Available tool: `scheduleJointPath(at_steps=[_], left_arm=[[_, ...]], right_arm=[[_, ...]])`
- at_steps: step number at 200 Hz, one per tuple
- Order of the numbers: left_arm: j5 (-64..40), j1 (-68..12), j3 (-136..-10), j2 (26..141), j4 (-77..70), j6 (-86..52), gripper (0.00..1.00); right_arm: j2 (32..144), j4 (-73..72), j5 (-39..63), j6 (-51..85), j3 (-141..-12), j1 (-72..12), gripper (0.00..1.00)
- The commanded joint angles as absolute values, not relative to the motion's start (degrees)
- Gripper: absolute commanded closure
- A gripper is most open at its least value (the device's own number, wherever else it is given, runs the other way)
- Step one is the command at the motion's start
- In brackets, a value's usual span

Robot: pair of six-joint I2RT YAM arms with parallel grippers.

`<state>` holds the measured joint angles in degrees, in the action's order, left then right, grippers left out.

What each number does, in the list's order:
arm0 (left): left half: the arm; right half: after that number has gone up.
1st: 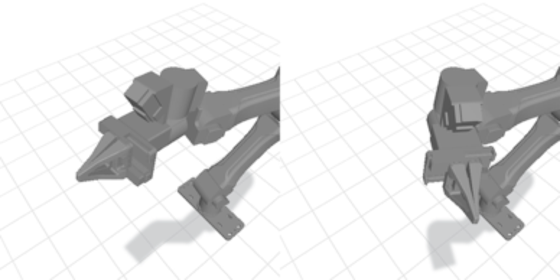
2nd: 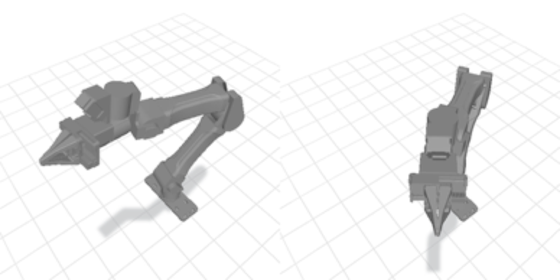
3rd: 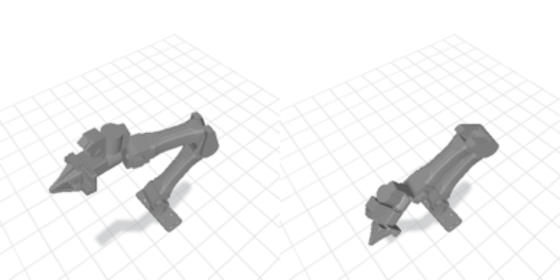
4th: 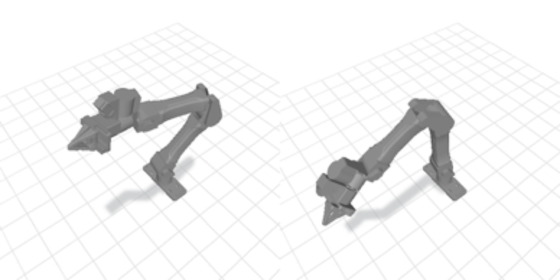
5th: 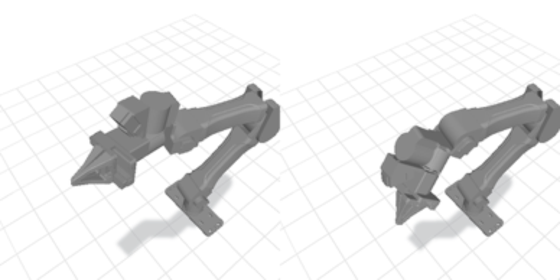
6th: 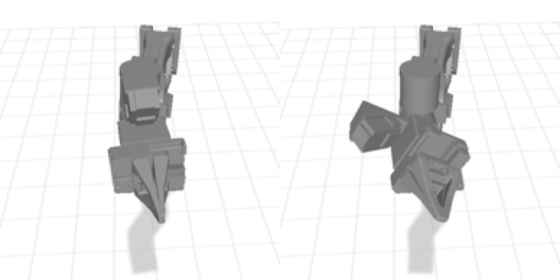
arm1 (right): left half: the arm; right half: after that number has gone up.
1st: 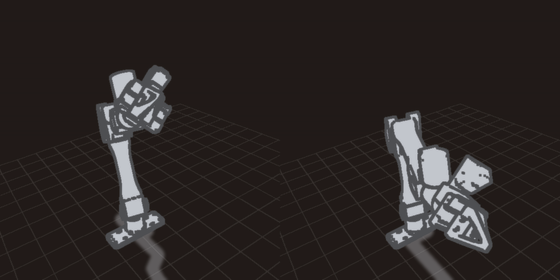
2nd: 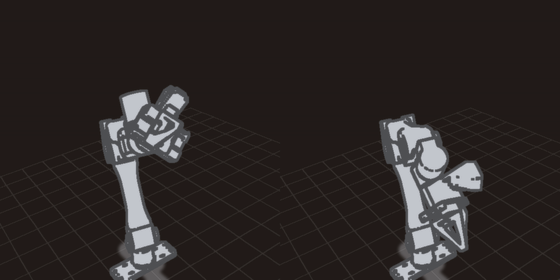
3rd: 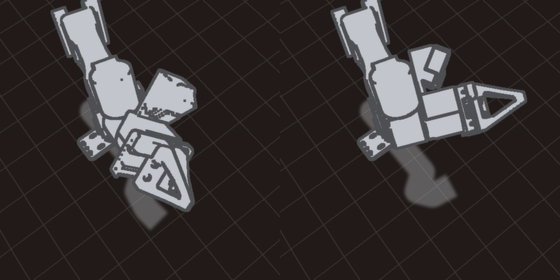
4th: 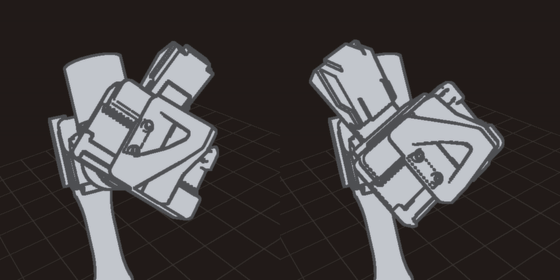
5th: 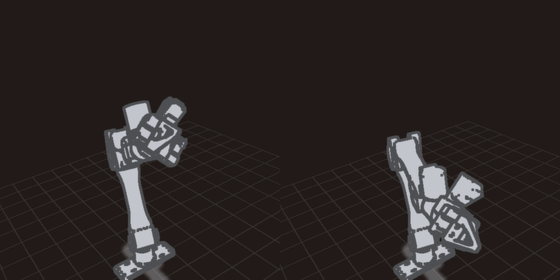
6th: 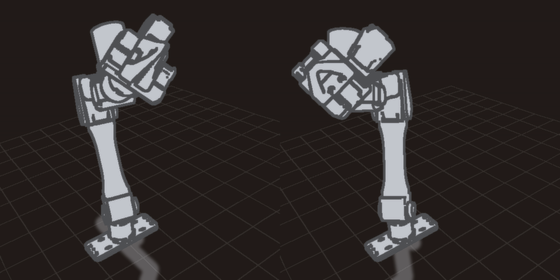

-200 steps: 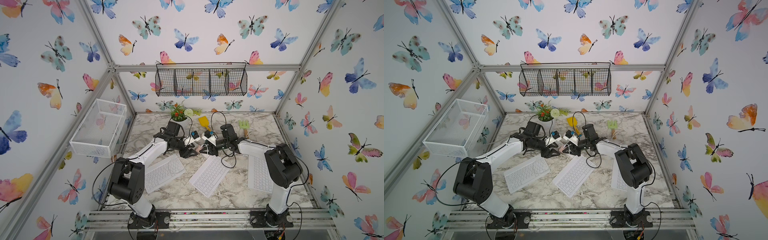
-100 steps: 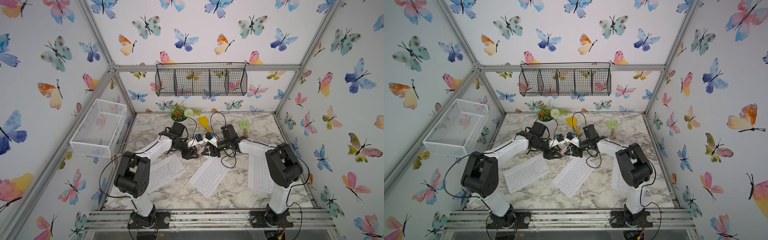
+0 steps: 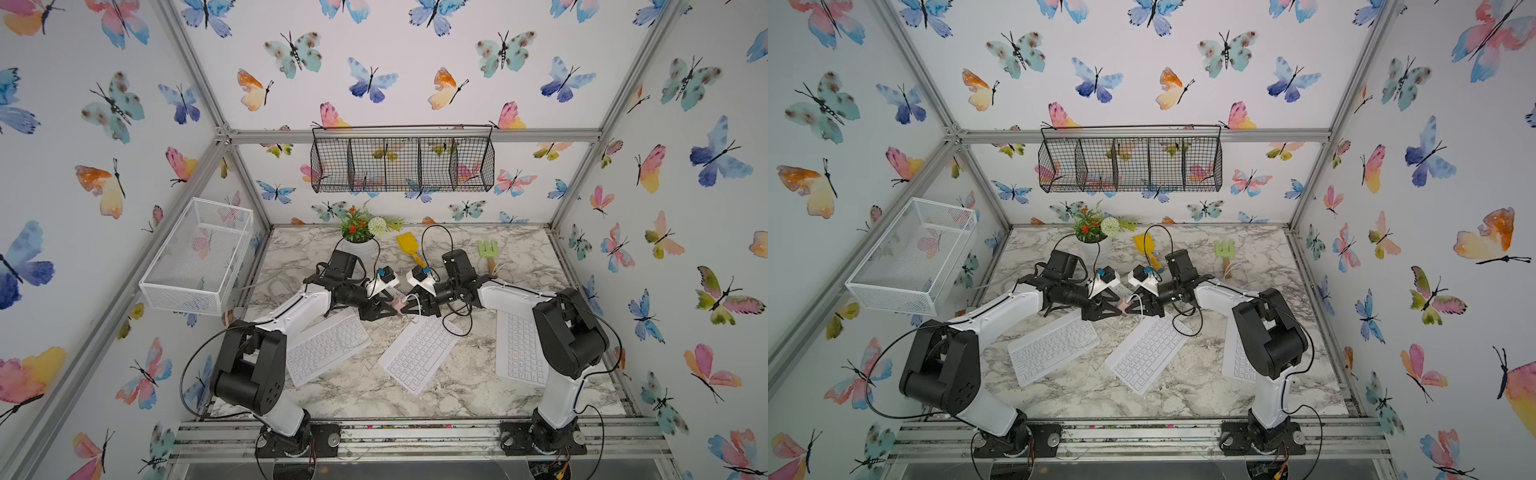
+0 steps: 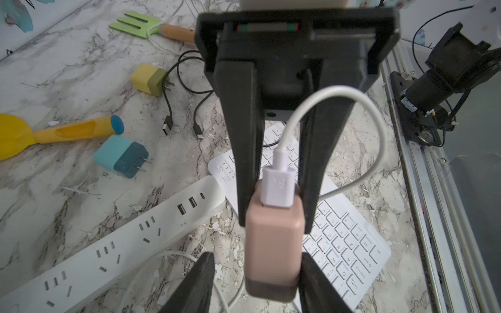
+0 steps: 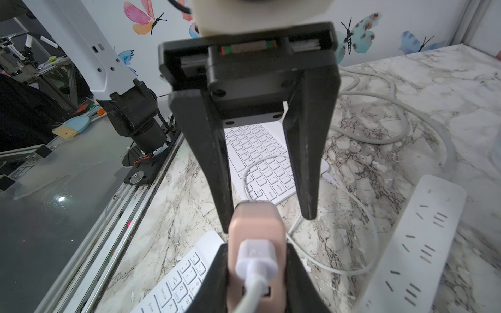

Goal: Unplug the wireless keyboard
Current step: Remove the power cord from the plug.

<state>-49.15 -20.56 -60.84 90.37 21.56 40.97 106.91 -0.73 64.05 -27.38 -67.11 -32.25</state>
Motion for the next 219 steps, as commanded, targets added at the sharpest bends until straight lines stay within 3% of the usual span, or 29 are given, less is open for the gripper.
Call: scheduleJointPath(at_steps=[1,60,133,219], left_arm=[[-52.1,-20.3,-61.0,89.5,19.9,40.5,0.5],[-55.0,-20.5,-61.7,91.4,22.5,41.7,0.46],[-54.0,-20.8,-63.2,94.7,27.5,43.6,0.51],[-57.9,-22.0,-64.1,95.7,24.2,41.1,0.49]], right_arm=[[104.8,-1.3,67.8,-26.4,-66.4,-32.5,0.81],[104.8,-0.2,69.7,-26.6,-67.1,-32.5,0.81],[105.2,0.7,70.2,-26.7,-68.3,-32.5,0.81],[106.8,-2.3,71.4,-23.4,-68.1,-32.9,0.82]])
